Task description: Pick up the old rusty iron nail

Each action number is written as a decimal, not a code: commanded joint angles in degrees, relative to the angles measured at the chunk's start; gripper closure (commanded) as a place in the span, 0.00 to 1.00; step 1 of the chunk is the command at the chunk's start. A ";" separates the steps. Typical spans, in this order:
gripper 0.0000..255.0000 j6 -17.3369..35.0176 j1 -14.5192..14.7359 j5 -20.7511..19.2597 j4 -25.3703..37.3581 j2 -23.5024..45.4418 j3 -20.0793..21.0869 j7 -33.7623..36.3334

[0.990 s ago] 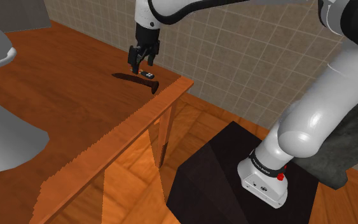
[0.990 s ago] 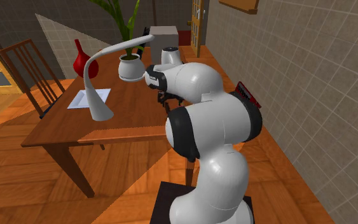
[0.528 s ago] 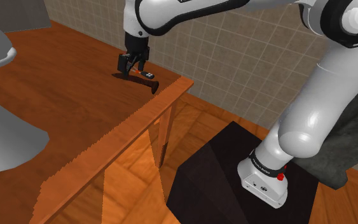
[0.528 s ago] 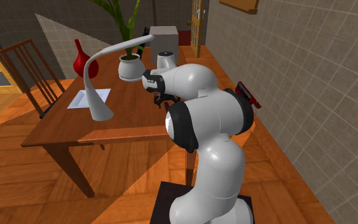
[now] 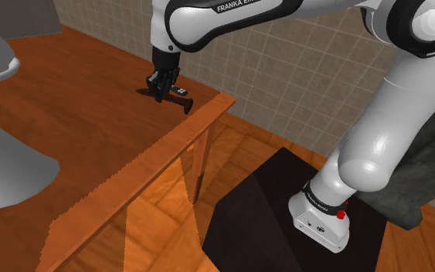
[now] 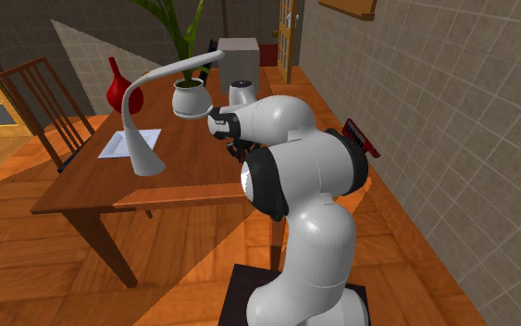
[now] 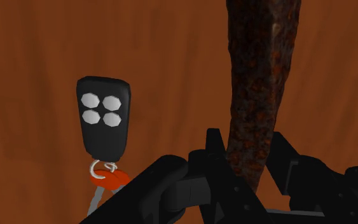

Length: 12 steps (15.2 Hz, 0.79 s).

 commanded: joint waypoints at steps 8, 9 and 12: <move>1.00 -1.42 -0.03 0.18 1.03 -0.39 0.02 -0.13; 1.00 -2.15 -0.04 0.26 1.58 -0.58 0.03 -0.19; 1.00 -4.34 -0.07 0.50 3.28 -1.11 0.05 -0.37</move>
